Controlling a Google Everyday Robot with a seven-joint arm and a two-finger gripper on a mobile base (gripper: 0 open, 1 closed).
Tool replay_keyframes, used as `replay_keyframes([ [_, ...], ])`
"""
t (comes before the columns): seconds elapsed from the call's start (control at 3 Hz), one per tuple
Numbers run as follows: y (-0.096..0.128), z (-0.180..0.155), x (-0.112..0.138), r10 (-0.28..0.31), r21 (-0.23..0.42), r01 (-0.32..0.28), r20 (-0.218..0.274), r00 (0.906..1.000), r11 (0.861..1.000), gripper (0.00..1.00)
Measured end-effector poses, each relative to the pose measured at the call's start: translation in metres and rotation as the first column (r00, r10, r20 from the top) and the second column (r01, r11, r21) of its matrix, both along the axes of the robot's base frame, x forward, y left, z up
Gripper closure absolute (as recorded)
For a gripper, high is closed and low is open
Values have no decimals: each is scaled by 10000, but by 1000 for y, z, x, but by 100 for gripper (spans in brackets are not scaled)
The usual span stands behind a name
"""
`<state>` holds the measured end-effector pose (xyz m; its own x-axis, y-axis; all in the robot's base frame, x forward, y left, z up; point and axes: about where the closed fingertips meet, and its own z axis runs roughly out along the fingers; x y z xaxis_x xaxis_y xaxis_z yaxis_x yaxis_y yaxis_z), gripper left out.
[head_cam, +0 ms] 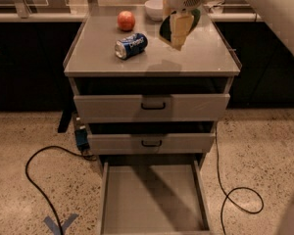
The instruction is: Pick sponge from bottom drawer and place on counter
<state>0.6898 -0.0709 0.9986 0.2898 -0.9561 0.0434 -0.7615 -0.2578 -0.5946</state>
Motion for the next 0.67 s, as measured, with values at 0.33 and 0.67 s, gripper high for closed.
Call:
replay_keyframes([
  [0.33,-30,-50,44,-705,-71,702,-1291,9891,9975,100],
  [0.67,-56,-101,75,-1362,-160,1366,-2515,9582,9905,100],
])
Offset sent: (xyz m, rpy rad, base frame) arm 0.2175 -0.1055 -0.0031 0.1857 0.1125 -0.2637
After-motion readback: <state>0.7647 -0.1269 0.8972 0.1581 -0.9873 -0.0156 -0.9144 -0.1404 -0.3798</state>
